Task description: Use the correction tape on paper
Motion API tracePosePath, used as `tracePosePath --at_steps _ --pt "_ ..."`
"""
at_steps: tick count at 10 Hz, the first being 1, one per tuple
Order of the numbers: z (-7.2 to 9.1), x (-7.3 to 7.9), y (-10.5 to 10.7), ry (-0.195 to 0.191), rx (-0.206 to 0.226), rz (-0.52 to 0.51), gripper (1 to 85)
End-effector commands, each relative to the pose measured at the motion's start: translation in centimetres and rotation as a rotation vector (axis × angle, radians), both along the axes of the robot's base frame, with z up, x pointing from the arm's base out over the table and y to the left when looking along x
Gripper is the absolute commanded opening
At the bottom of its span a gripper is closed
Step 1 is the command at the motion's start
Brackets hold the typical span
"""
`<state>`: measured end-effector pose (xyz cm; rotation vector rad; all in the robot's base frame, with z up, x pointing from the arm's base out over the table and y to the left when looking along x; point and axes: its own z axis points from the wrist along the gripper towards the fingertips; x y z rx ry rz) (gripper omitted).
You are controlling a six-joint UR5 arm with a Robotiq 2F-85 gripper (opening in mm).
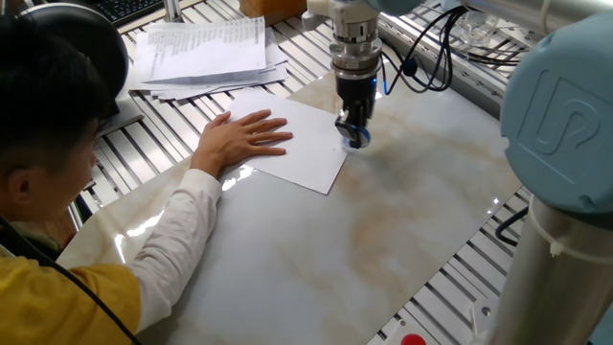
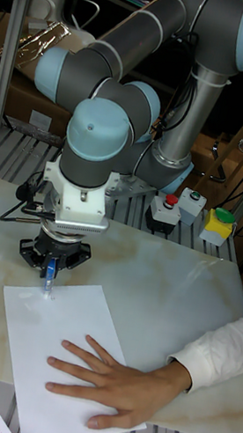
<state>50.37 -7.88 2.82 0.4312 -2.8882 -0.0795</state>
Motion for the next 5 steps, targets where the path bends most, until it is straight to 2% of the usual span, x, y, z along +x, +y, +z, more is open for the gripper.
tracePosePath --at_steps 1,3,5 --pt "0.27 -0.41 0.32 0.003 0.012 -0.012 1.7" --pt "0.27 -0.34 0.48 -0.005 0.010 -0.013 1.7" --pt "0.83 0.35 0.51 -0.024 -0.017 0.001 1.7"
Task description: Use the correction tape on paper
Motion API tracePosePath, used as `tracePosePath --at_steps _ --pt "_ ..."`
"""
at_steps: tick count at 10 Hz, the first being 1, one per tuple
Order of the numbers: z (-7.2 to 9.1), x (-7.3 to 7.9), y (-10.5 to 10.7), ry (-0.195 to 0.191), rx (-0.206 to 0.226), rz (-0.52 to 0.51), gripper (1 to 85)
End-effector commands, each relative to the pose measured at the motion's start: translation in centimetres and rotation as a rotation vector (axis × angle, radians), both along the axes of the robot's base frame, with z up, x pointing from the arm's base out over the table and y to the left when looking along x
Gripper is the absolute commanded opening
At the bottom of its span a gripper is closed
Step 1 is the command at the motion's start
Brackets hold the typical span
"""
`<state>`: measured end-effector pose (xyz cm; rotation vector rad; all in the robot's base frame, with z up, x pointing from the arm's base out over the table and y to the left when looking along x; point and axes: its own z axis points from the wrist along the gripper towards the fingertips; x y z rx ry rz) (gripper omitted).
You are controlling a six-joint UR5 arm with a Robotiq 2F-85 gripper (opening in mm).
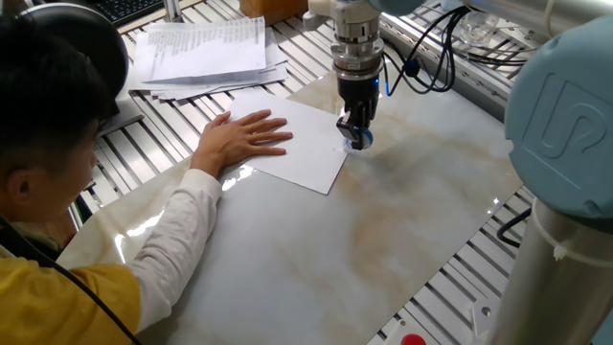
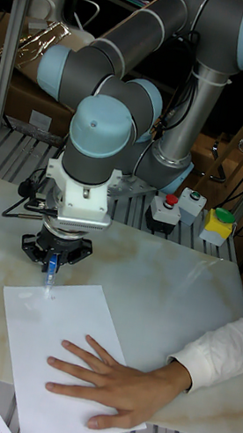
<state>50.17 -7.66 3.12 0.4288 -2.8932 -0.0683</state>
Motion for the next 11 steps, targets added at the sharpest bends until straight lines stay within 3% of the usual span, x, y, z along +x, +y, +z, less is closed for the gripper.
tracePosePath --at_steps 1,2,5,11 --pt "0.9 1.0 0.3 -0.024 -0.025 0.012 1.7" --pt "1.2 1.6 0.2 -0.038 -0.044 0.029 1.7" --pt "1.0 2.3 1.8 -0.040 -0.001 0.002 1.7" --pt "0.0 2.6 1.1 -0.032 0.003 0.013 1.7"
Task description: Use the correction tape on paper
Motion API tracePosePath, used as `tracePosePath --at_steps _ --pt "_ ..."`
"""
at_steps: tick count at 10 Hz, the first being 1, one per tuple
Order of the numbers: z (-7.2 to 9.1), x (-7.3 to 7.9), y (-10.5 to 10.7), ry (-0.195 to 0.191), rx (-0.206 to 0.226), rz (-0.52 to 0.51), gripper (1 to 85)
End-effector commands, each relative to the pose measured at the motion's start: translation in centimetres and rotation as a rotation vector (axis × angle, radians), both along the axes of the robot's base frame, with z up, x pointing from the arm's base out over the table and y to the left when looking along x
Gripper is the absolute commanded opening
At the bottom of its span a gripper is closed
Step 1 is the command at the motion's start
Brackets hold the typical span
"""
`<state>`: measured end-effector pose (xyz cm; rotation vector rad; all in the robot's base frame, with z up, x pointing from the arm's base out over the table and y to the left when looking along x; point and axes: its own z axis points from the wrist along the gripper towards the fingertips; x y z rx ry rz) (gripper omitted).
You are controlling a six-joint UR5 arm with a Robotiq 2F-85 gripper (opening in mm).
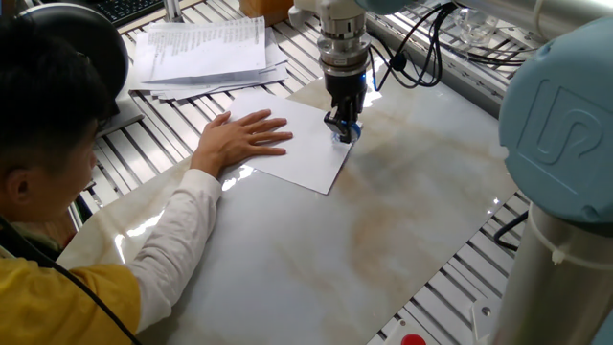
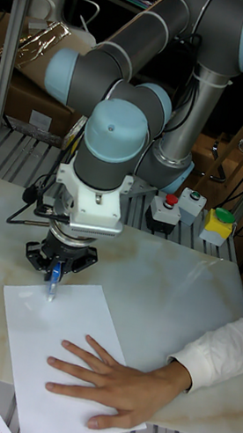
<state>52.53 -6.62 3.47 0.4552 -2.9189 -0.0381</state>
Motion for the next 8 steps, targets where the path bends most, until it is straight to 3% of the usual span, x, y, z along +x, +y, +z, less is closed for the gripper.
tracePosePath --at_steps 1,8 --pt "-0.44 0.02 0.00 0.004 0.023 -0.007 1.7" --pt "-1.00 -0.55 -0.29 0.007 0.033 -0.011 1.7"
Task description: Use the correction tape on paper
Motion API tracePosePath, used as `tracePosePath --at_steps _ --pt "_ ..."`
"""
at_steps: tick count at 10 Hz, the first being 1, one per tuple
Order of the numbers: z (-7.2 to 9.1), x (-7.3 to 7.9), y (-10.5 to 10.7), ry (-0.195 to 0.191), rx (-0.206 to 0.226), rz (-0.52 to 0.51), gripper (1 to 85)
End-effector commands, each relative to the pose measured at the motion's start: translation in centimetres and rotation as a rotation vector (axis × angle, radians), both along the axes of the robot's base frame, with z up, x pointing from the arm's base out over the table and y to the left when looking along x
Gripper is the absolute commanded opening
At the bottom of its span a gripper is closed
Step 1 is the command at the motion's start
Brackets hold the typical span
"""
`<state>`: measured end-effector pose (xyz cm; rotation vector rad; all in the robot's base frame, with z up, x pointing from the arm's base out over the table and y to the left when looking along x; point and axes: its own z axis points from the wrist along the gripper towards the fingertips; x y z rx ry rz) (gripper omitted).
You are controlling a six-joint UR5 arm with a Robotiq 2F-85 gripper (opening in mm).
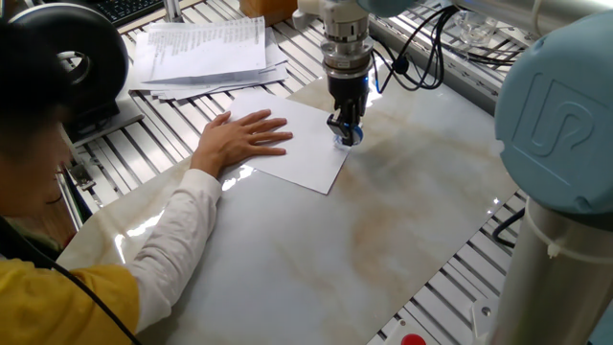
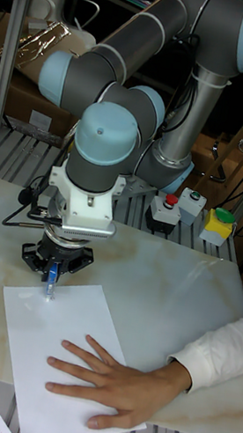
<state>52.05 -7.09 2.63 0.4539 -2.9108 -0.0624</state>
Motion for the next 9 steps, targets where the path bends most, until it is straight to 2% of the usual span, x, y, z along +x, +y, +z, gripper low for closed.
tracePosePath --at_steps 1,5,9 --pt "-0.15 -0.21 0.18 -0.001 0.016 -0.011 1.7" --pt "0.35 -0.81 -0.19 0.013 0.016 -0.008 1.7" --pt "-0.07 -1.08 -0.11 0.010 0.012 -0.014 1.7"
